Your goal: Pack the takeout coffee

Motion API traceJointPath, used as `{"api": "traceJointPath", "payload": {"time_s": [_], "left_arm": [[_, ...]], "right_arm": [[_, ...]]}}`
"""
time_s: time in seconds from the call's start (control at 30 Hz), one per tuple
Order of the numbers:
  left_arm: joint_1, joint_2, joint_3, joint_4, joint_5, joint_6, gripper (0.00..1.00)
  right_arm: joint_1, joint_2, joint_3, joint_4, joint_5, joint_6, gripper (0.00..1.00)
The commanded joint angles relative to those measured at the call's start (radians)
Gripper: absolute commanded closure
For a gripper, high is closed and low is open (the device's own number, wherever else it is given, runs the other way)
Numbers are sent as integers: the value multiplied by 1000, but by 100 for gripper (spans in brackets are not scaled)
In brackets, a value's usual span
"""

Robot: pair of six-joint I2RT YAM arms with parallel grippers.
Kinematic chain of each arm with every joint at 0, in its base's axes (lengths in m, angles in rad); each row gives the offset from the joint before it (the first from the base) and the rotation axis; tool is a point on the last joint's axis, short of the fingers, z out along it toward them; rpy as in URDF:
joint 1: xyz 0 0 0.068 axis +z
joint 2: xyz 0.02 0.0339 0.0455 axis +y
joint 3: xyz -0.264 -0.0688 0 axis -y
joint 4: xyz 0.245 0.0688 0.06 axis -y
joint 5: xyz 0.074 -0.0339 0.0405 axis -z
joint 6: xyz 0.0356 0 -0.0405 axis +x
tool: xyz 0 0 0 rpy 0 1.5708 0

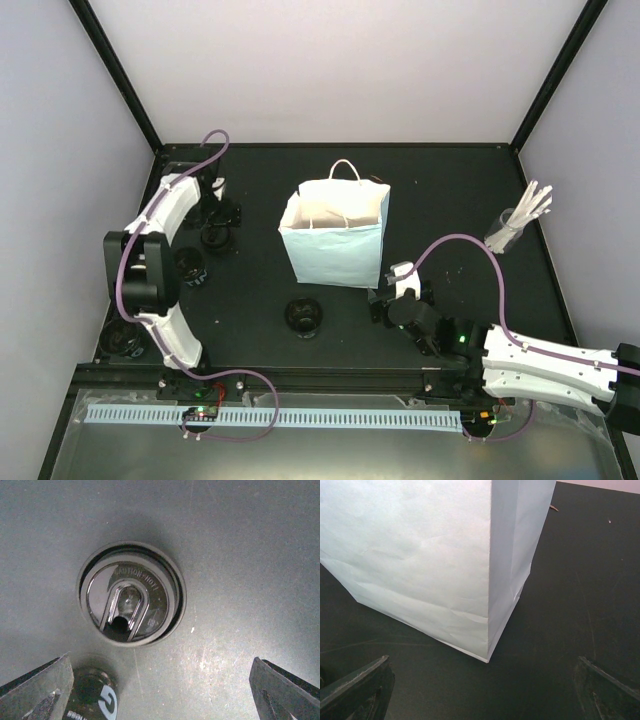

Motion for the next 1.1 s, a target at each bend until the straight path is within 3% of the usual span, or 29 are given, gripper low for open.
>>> {"api": "traceJointPath", "payload": {"time_s": [0.0, 0.37, 1.07], "left_arm": [[26, 57, 80, -30, 52, 63, 1], [38, 239, 245, -115, 8, 66, 1], [89, 292, 222, -100, 26, 52, 6]], "right_arm": [[-5, -13, -9, 38, -4, -6, 0], [-5, -15, -10, 44, -15, -13, 0], [-5, -18, -13, 46, -29, -19, 0]]}}
